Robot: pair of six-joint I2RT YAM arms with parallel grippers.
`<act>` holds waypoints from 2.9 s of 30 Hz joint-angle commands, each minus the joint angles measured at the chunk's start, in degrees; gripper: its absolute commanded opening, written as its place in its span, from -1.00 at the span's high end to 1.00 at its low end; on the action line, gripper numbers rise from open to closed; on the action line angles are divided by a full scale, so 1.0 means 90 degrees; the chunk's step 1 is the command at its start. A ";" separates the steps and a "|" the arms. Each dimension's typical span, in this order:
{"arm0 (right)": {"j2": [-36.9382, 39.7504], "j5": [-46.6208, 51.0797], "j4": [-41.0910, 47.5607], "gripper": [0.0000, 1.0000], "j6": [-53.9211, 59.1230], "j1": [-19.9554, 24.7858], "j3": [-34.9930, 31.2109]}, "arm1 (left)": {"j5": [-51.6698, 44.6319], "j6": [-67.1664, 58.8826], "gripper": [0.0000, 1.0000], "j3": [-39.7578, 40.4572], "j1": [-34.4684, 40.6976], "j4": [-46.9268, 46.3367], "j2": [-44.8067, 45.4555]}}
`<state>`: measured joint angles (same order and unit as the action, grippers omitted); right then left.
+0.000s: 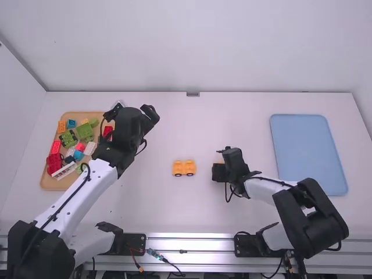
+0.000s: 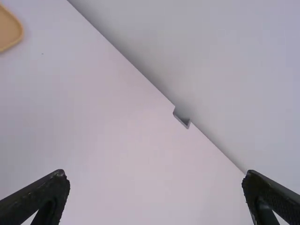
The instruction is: Assemble lego blocks to make yellow taxi
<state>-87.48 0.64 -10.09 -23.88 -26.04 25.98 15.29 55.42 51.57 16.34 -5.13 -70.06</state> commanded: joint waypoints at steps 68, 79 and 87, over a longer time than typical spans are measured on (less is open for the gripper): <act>-0.2530 -0.0209 0.5054 -0.66 0.0831 0.0114 0.4070 | -0.7932 -1.0940 -0.98 -0.0282 -0.3019 -0.0821 -0.0200; -0.2530 -0.0209 0.5044 0.02 0.0877 0.0114 0.4073 | -0.7934 -1.0887 -0.98 -0.0282 -0.3019 -0.0729 -0.0200; -0.2530 -0.0238 0.4996 0.22 0.1013 0.0109 0.4073 | -0.7939 -1.0889 -0.98 -0.0282 -0.3031 -0.0702 -0.0200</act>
<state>-109.49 -1.26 34.65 -15.90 -25.12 61.71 -54.06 -42.02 49.43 -10.66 -11.33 -71.79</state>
